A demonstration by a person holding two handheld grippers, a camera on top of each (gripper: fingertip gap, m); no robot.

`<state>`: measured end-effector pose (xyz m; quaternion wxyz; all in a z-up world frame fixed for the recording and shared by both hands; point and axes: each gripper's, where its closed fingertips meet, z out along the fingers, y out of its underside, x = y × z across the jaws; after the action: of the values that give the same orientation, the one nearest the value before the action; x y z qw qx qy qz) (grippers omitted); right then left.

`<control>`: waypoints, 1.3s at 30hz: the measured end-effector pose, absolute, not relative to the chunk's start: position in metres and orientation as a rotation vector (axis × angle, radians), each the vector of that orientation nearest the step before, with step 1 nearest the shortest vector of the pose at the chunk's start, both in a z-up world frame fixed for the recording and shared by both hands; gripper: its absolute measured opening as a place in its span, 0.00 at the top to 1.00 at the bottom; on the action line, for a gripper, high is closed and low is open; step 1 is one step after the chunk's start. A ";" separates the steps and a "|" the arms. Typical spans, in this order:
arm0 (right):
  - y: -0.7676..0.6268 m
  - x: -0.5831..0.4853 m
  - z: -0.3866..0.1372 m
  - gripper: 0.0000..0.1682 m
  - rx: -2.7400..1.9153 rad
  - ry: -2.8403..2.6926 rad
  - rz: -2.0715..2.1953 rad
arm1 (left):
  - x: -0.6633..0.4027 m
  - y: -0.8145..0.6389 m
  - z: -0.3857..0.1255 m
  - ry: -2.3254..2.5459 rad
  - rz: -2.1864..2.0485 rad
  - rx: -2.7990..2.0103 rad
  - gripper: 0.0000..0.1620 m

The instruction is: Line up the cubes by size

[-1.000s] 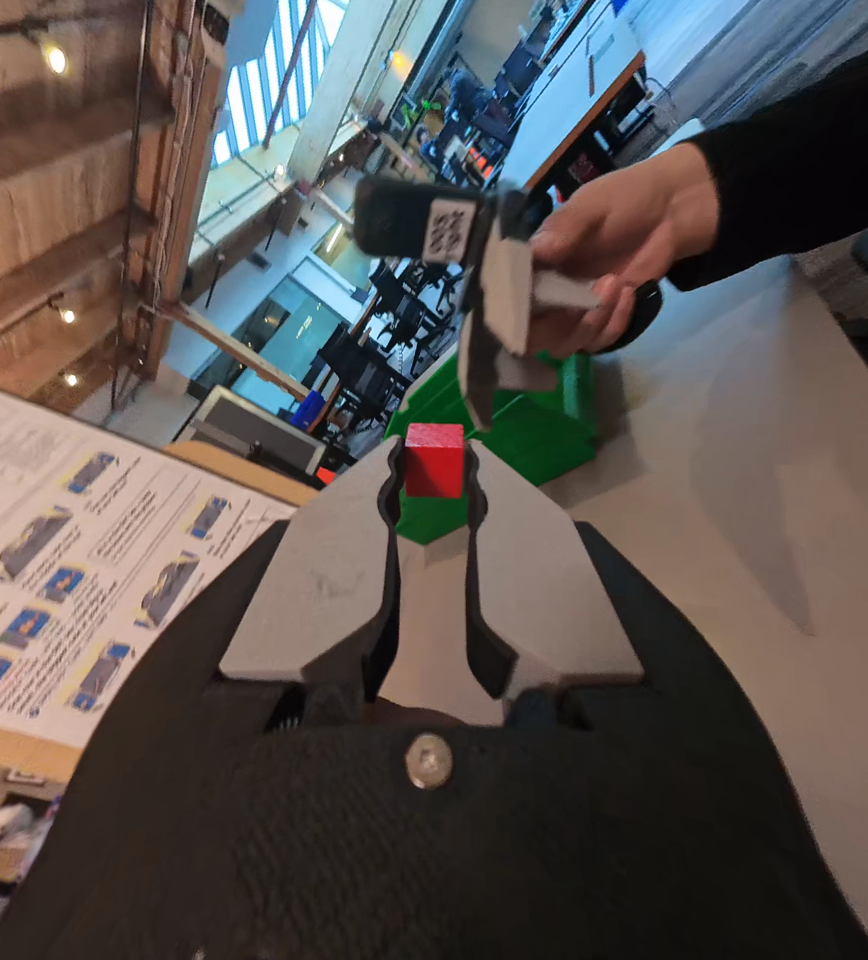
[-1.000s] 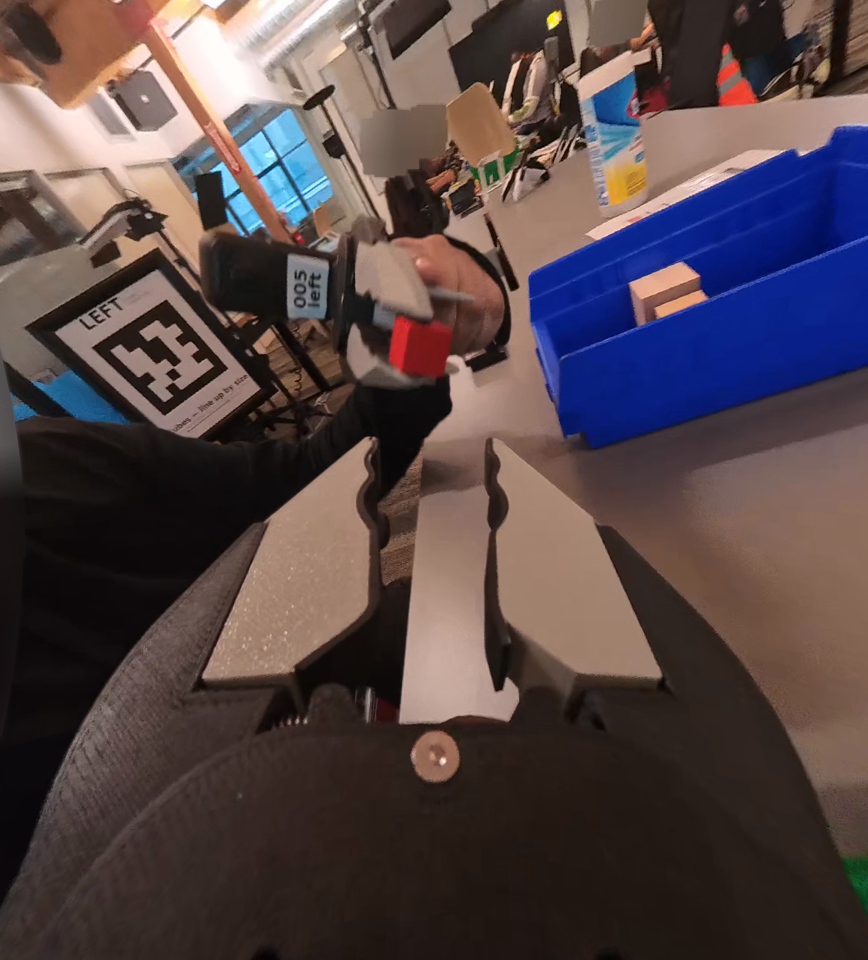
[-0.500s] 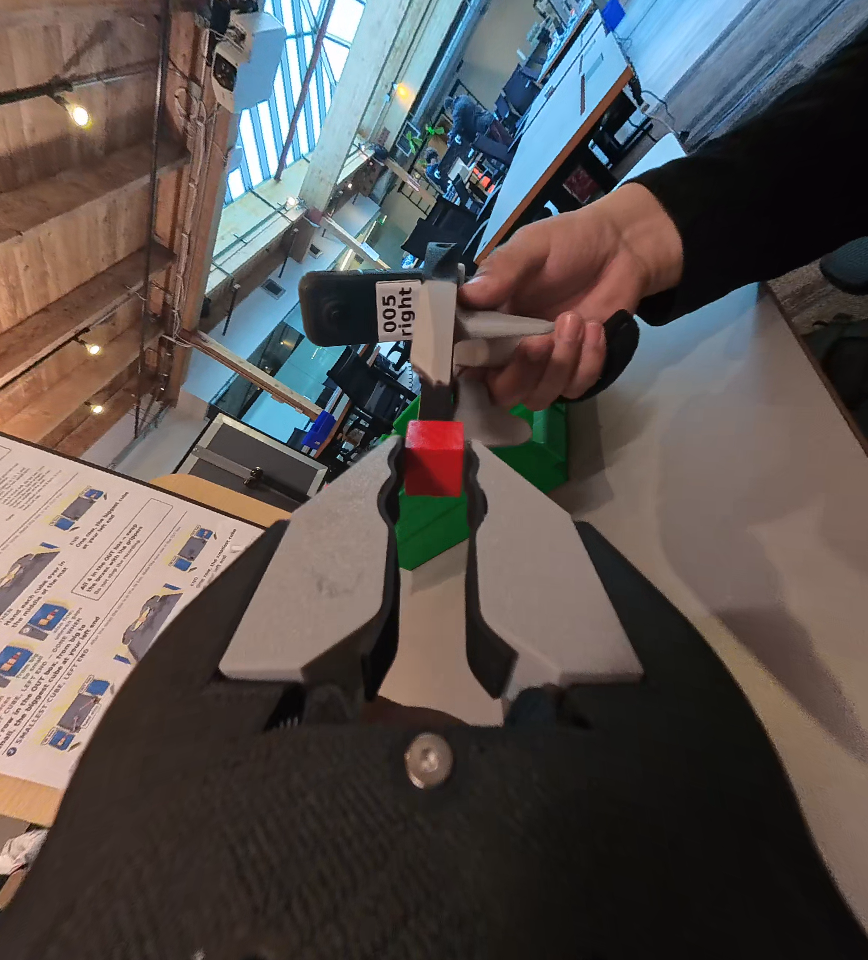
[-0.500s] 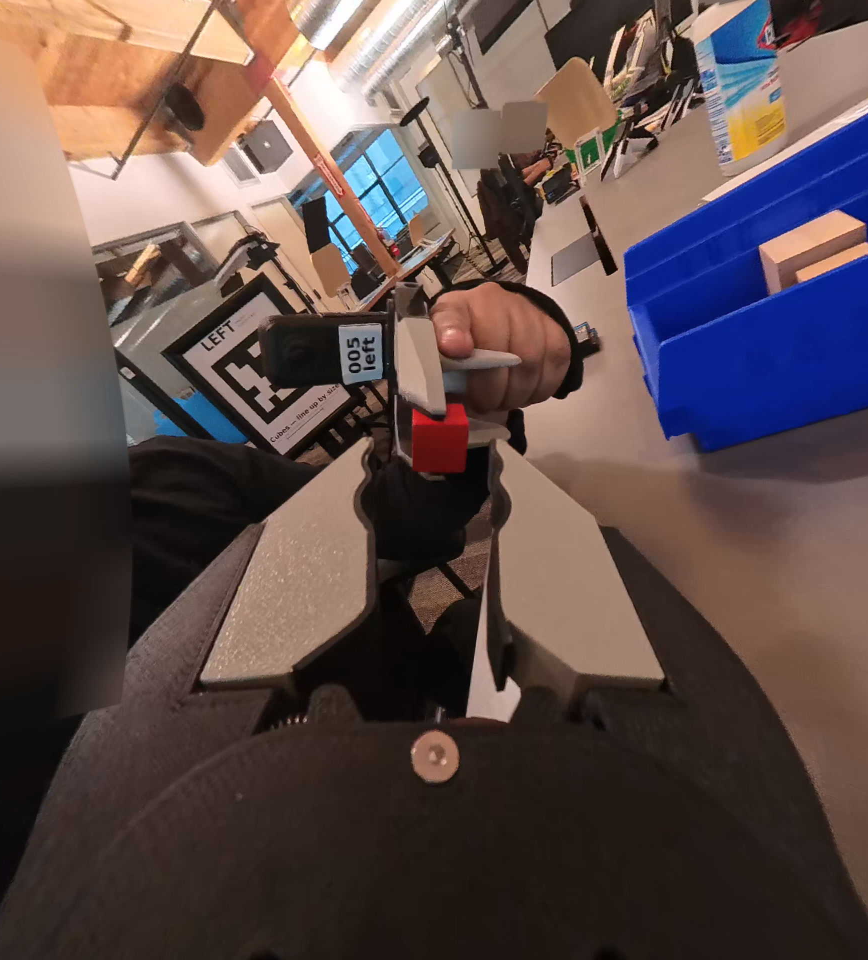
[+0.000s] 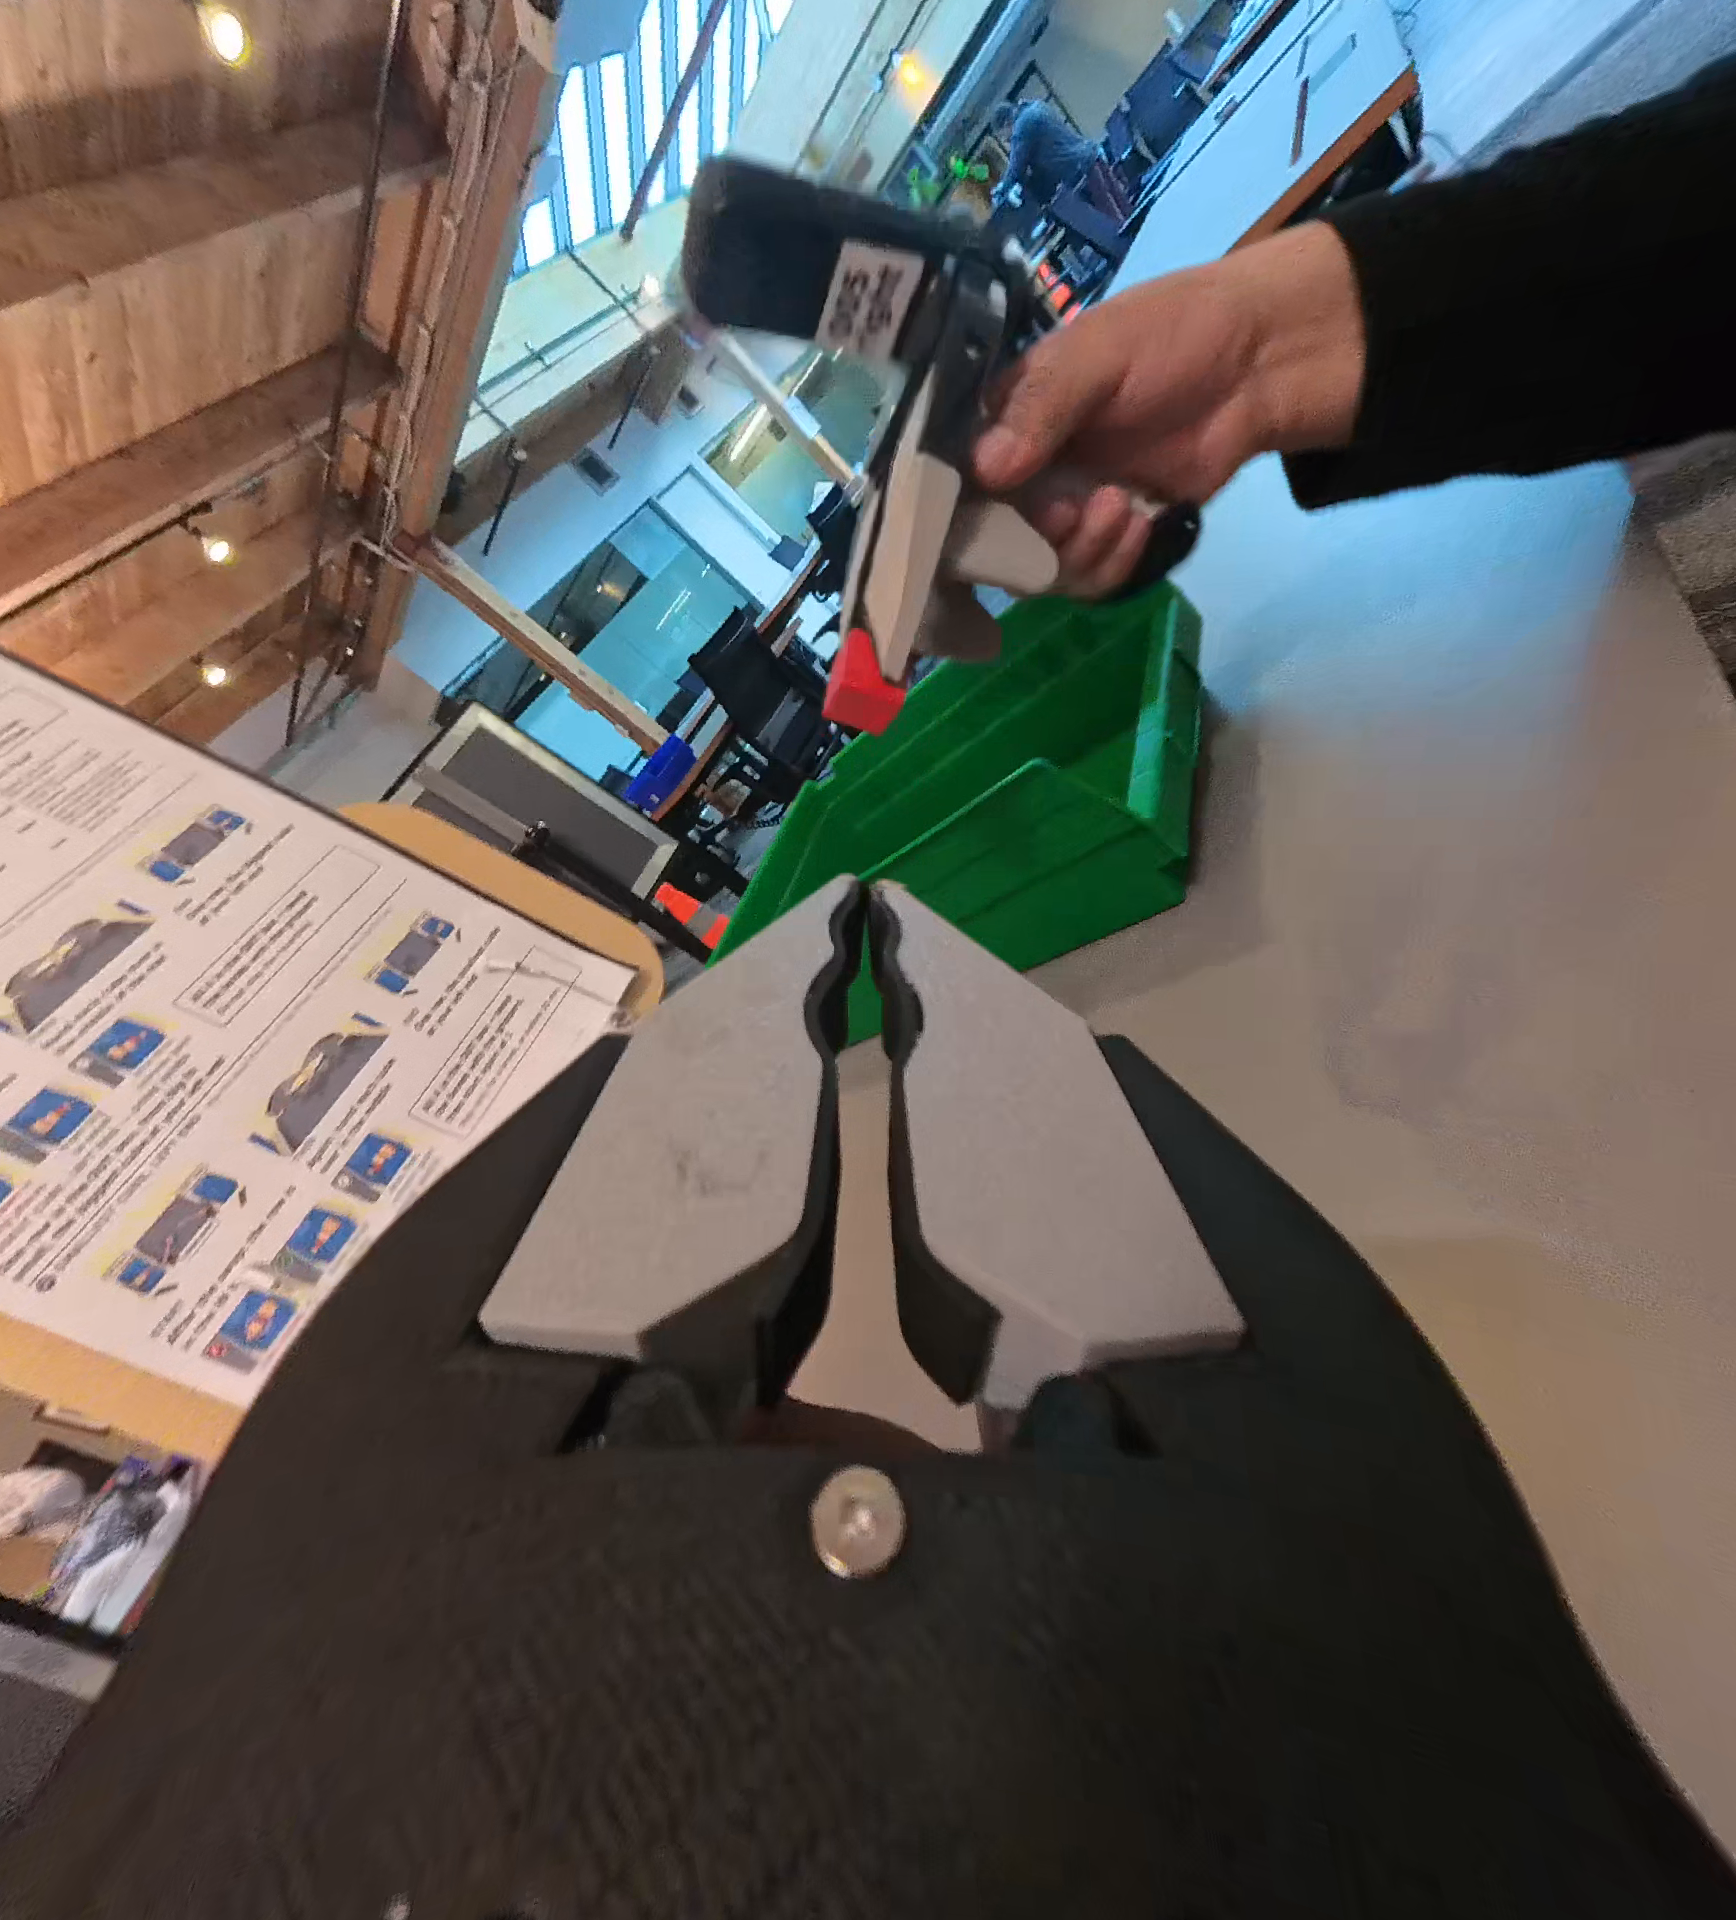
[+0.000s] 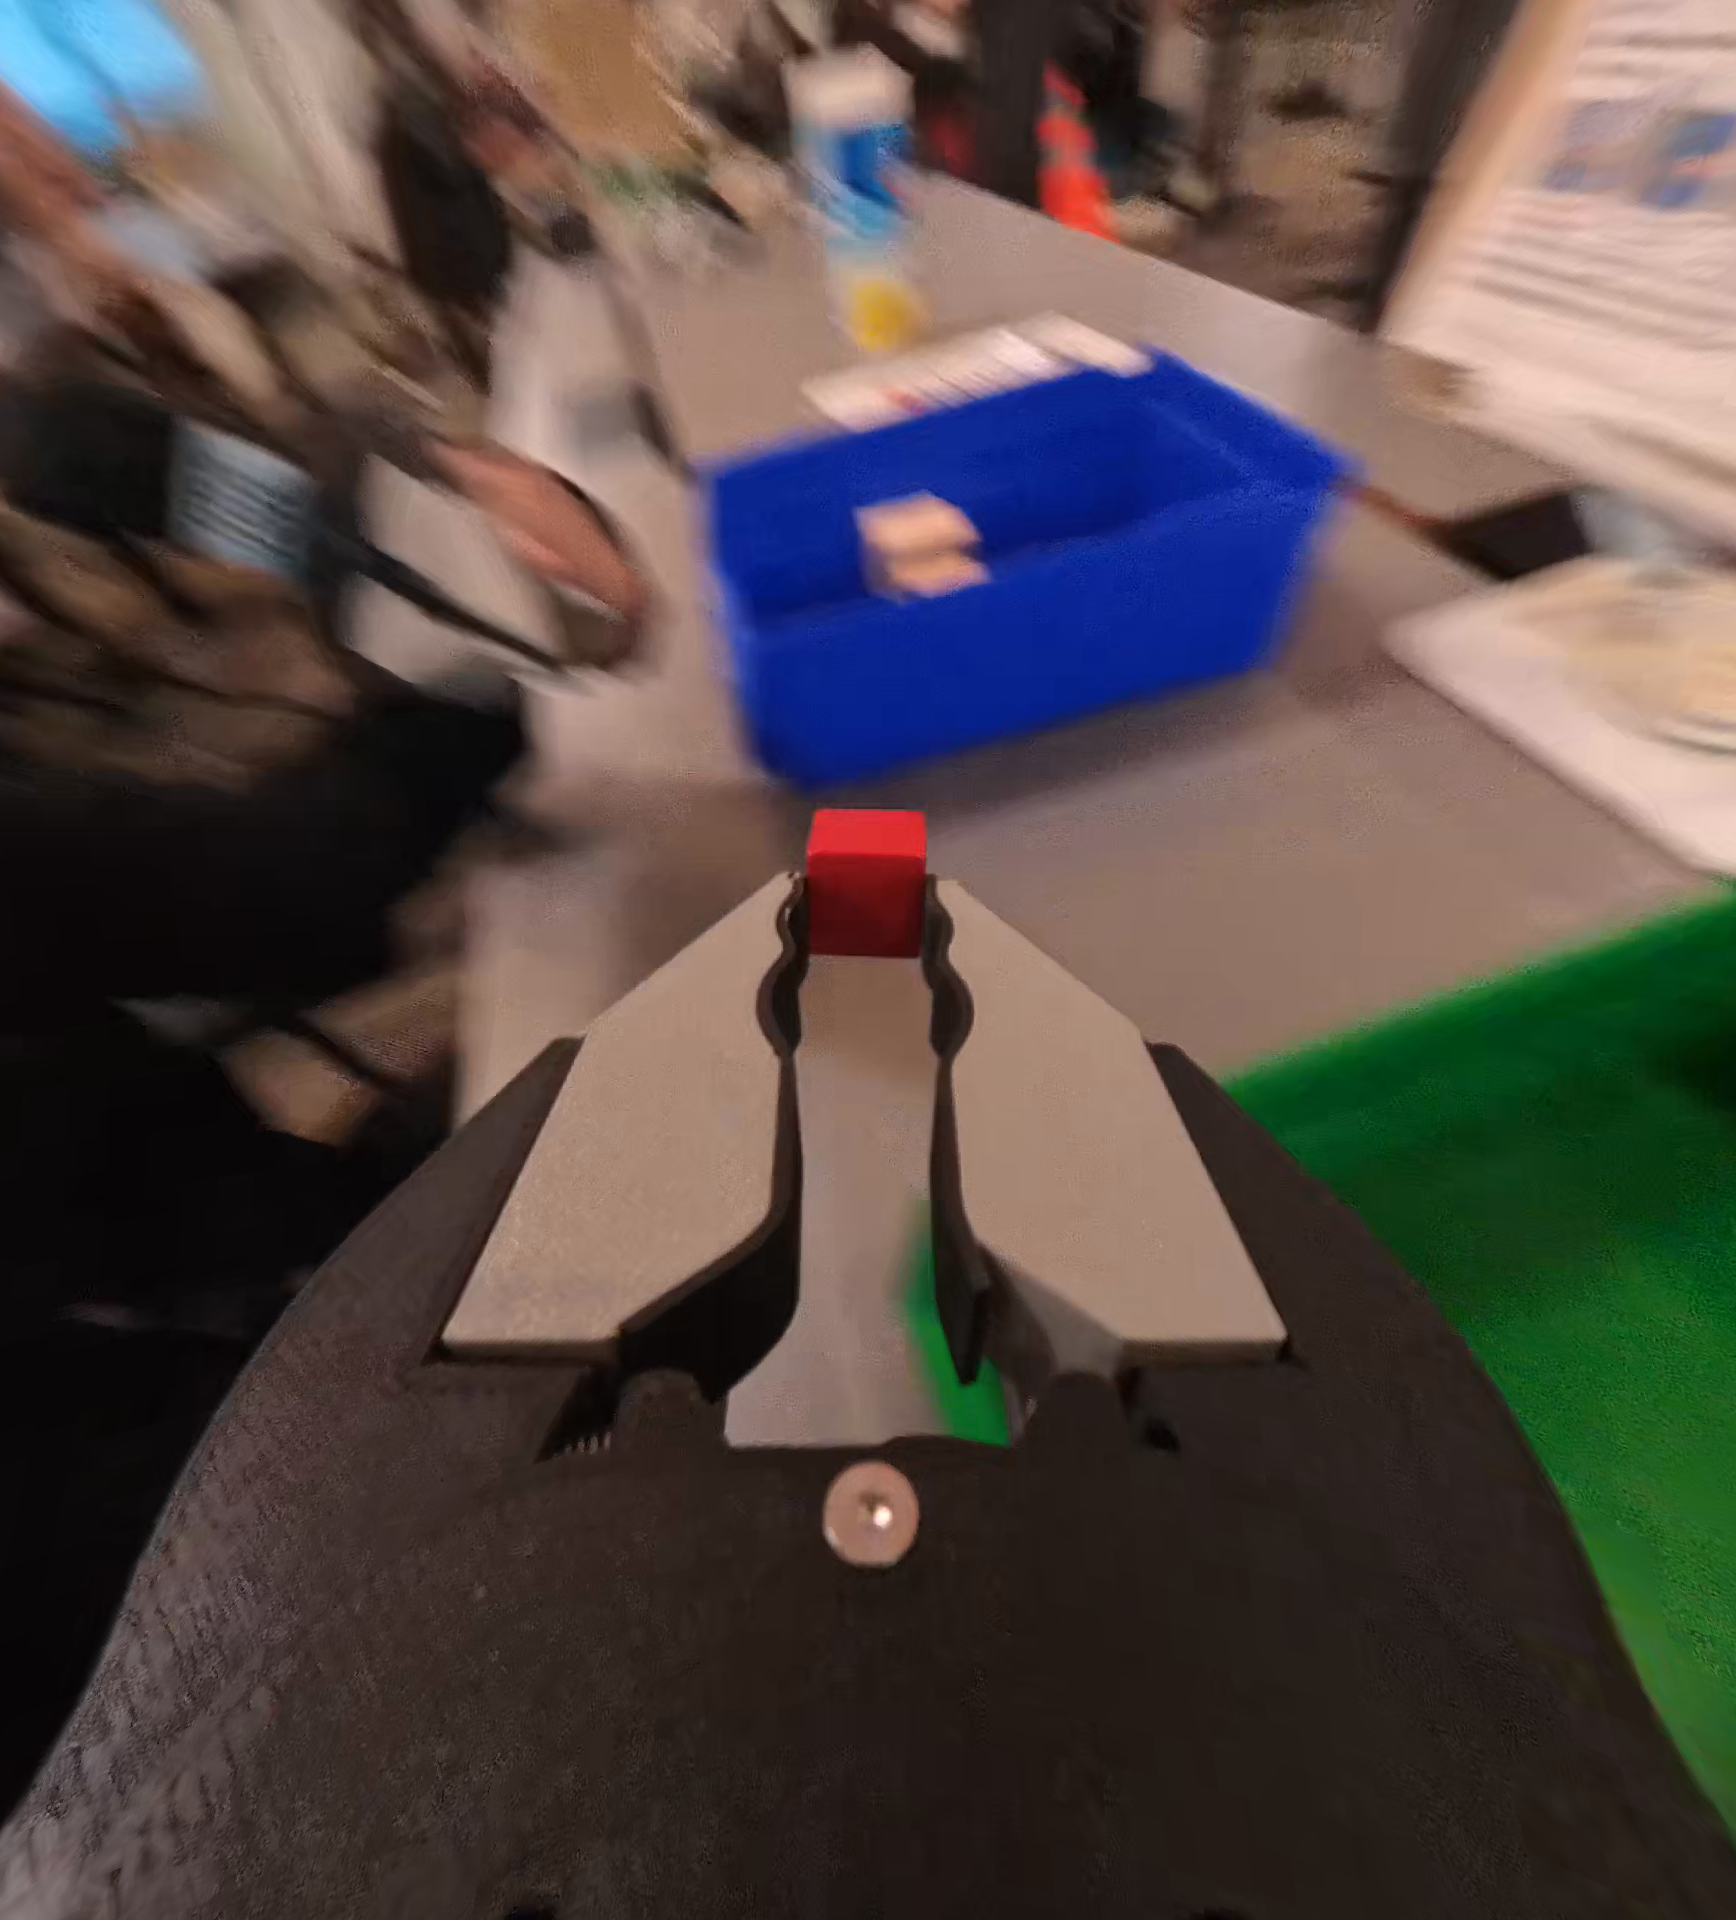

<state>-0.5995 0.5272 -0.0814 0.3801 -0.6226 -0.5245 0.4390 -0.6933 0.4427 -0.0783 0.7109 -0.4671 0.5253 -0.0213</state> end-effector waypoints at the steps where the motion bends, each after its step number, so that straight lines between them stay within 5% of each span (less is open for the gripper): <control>1: 0.551 -0.581 -0.090 0.89 -1.631 -1.379 0.957 | -0.699 0.444 -0.077 1.153 -0.036 -1.046 1.00; 7: 0.636 -0.526 -0.173 0.89 -1.887 -1.773 0.291 | -0.713 0.451 -0.071 1.114 0.007 -1.058 1.00; 13: 0.655 -0.542 -0.228 0.89 -1.833 -2.136 0.120 | -0.703 0.456 -0.083 1.163 0.040 -1.077 1.00; 27: 0.642 -0.571 -0.246 0.89 -1.689 -2.440 0.225 | -0.710 0.463 -0.104 1.195 0.037 -1.149 1.00; 30: 0.641 -0.572 -0.246 0.81 -1.740 -2.406 0.263 | -0.715 0.463 -0.105 1.187 0.039 -1.168 0.97; 34: 0.640 -0.566 -0.223 0.69 -1.774 -2.237 0.373 | -0.731 0.463 -0.106 1.175 0.050 -1.226 0.96; 37: 0.631 -0.557 -0.186 0.70 -1.709 -2.012 0.487 | -0.758 0.460 -0.106 1.161 0.052 -1.323 0.98; 39: 0.612 -0.549 -0.159 0.71 -1.609 -1.889 0.585 | -0.781 0.462 -0.107 1.179 0.048 -1.393 0.89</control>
<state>-0.5493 0.6122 -0.1593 0.2918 -0.6035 -0.7088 0.2197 -0.7806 0.4619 -0.1069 0.6116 -0.6036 0.5111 0.0210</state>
